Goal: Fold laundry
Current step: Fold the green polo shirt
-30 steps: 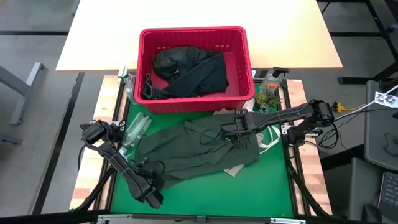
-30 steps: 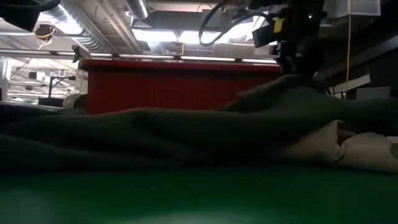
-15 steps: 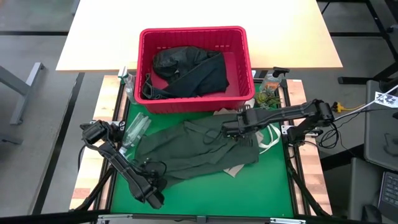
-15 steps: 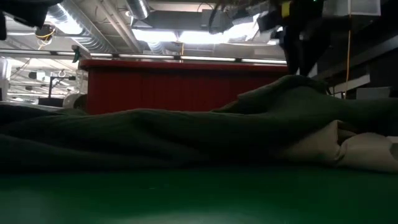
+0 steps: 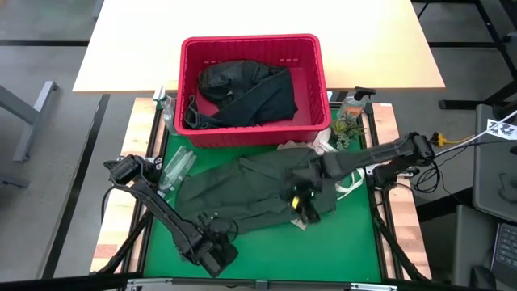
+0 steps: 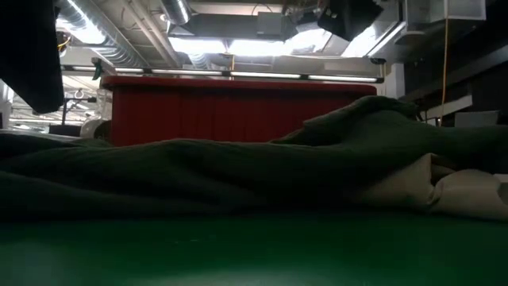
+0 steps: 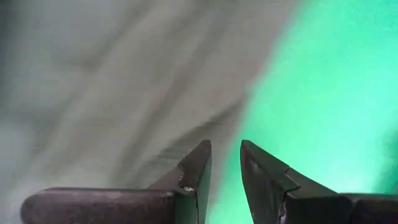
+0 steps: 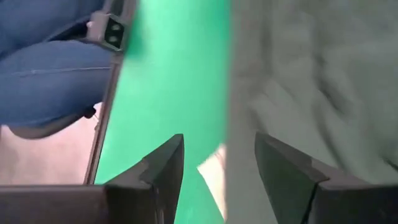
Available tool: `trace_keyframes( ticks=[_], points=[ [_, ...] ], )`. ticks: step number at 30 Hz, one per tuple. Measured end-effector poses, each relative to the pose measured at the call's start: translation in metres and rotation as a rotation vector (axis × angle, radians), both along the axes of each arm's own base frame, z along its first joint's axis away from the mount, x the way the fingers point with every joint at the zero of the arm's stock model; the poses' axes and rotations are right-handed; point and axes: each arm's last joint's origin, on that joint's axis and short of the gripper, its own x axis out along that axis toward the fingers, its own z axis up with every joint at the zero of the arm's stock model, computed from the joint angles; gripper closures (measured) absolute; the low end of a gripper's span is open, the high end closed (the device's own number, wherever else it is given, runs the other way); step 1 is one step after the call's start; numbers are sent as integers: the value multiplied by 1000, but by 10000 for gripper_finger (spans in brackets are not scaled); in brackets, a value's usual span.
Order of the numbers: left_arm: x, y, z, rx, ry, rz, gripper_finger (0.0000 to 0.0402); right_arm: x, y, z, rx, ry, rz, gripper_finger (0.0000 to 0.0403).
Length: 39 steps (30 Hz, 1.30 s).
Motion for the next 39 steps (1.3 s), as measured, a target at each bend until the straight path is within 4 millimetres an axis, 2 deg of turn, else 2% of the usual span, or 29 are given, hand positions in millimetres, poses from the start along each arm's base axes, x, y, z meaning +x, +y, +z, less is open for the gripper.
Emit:
trace_keyframes(
  ticks=[3, 7, 16, 19, 22, 27, 33, 36, 39],
  points=[
    [6, -5, 0, -18, -58, -62, 321, 1, 20, -15, 6, -75, 76, 207],
    [7, -6, 1, -3, -76, -90, 321, -1, 33, -36, -41, -106, 111, 207],
    [10, -3, 1, 26, -91, -89, 321, 7, 26, -82, -117, -72, 59, 207],
    [9, -3, 1, 26, -91, -89, 321, 12, 16, -92, -131, -43, 27, 207],
    [9, -3, 1, 28, -89, -90, 321, 17, 2, -93, -155, -47, -25, 207],
    [9, -3, 1, 30, -88, -89, 321, 25, -34, -92, -275, -80, -181, 207],
    [10, 0, 1, 38, -85, -77, 321, 27, -73, -89, -336, -84, -327, 207],
    [11, 5, 0, 57, -66, -64, 321, 27, -82, -89, -335, -80, -355, 207],
    [10, 12, 0, 77, -35, -28, 321, 25, -82, -80, -304, -96, -347, 207]
  ],
)
